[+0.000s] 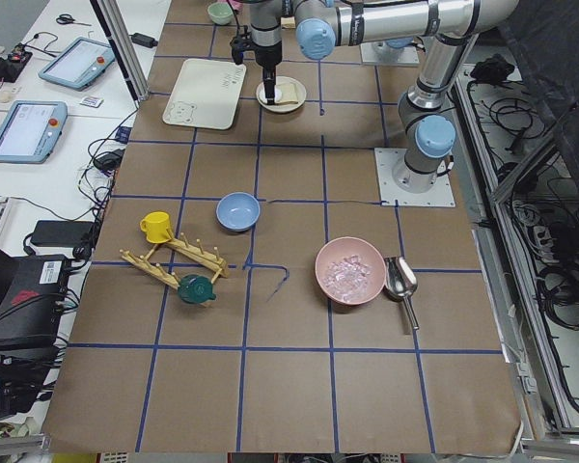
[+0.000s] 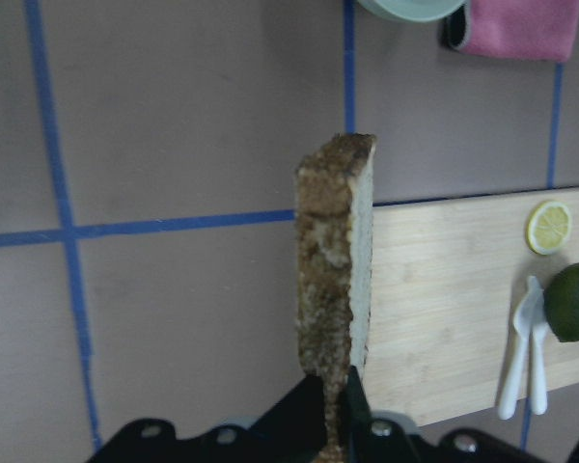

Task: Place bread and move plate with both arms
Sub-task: 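Carry the bread with the right gripper and lay it on the plate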

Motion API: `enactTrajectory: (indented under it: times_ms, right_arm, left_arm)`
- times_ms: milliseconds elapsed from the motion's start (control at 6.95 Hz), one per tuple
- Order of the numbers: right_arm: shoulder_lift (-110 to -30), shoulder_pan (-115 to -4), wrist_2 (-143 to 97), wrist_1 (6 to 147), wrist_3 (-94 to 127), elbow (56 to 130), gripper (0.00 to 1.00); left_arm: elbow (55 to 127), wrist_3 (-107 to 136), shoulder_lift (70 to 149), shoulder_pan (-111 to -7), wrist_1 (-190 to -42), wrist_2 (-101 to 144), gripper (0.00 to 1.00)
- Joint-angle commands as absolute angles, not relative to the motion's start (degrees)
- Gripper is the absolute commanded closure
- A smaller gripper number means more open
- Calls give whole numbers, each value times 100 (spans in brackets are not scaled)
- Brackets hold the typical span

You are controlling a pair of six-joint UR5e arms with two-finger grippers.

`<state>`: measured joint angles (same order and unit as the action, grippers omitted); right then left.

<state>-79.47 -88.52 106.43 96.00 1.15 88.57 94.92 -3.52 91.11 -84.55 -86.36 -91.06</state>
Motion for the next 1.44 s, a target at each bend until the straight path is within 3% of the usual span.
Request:
enactTrajectory:
  times_ms: [0, 432, 1295]
  right_arm:
    - [-7498, -9690, 9969, 9248, 1555, 8271, 100]
    - [-7112, -11536, 9958, 9517, 3592, 8455, 100]
    - [-6680, -11830, 9668, 10906, 3709, 9219, 100]
  left_arm:
    - [9492, -352, 9106, -8455, -8640, -9105, 0]
    - [9501, -360, 9123, -8455, -8640, -9105, 0]
    - [9492, -404, 9114, -8455, -8640, -9105, 0]
